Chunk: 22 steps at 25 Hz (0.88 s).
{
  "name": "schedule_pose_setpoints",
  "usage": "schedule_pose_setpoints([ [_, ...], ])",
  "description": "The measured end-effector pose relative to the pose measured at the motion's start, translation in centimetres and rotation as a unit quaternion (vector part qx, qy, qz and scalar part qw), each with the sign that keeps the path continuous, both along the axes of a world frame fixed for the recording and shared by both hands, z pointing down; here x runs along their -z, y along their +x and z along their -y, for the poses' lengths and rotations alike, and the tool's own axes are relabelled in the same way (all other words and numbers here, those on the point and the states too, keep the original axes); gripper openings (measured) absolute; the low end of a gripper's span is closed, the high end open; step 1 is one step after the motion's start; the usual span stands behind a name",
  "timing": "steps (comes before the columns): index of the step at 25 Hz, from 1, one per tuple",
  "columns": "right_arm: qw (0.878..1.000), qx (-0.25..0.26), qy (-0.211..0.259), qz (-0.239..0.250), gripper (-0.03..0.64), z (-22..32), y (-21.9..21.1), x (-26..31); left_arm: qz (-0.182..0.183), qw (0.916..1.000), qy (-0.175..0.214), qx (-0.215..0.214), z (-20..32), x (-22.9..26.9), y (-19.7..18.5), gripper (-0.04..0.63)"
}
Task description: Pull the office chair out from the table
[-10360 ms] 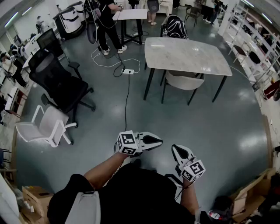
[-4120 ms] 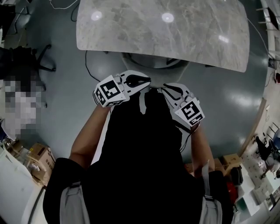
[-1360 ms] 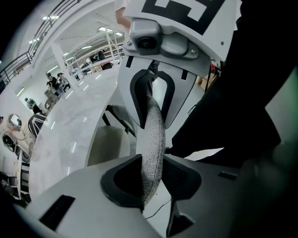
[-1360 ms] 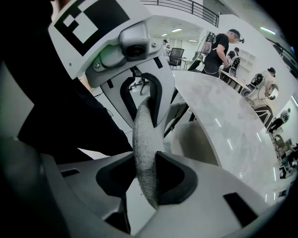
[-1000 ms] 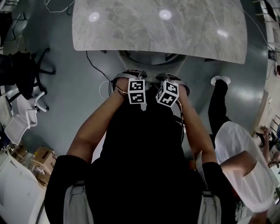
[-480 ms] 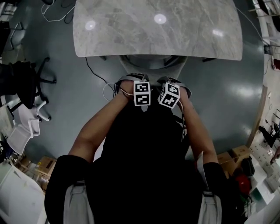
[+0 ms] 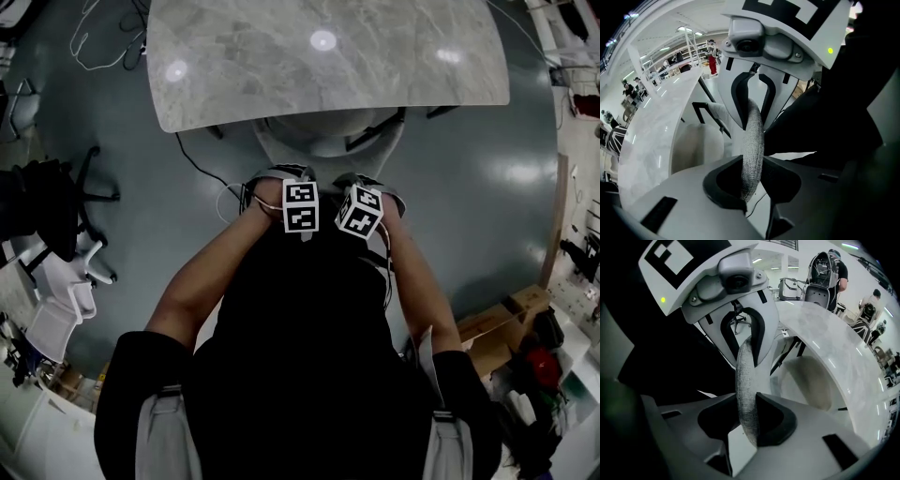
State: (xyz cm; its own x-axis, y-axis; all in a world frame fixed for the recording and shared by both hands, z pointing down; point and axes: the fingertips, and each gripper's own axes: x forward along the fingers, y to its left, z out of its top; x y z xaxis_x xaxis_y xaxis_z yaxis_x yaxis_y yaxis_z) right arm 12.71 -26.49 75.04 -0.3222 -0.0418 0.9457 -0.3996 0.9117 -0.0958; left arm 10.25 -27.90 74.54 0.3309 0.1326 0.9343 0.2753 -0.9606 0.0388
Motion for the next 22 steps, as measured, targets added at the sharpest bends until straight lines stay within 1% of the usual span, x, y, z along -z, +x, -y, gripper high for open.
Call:
schedule_pose_setpoints([
  [4, 1.000, -0.012, 0.002, -0.003, 0.107, -1.1, -0.2, 0.1, -0.001, 0.9999, -0.004, -0.013, -1.3, -0.2, -0.1, 0.091],
  [9, 1.000, -0.010, 0.003, -0.004, 0.107, -2.9, 0.1, 0.1, 0.003, 0.9998, -0.014, -0.015, -3.2, 0.0, 0.1, 0.091],
  [13, 1.000, -0.009, 0.009, -0.003, 0.107, -4.2, 0.5, 0.1, 0.002, 0.9999, -0.013, -0.005, -4.6, 0.1, 0.4, 0.091],
  [17, 1.000, 0.003, 0.014, -0.003, 0.107, -5.6, 0.4, -0.1, 0.001, 0.9999, -0.010, 0.009, -6.1, -0.1, 0.2, 0.091],
  [22, 1.000, 0.012, 0.018, 0.003, 0.107, -8.2, -0.4, 0.2, 0.004, 0.9999, -0.004, 0.014, -8.7, 0.0, -0.5, 0.091],
])
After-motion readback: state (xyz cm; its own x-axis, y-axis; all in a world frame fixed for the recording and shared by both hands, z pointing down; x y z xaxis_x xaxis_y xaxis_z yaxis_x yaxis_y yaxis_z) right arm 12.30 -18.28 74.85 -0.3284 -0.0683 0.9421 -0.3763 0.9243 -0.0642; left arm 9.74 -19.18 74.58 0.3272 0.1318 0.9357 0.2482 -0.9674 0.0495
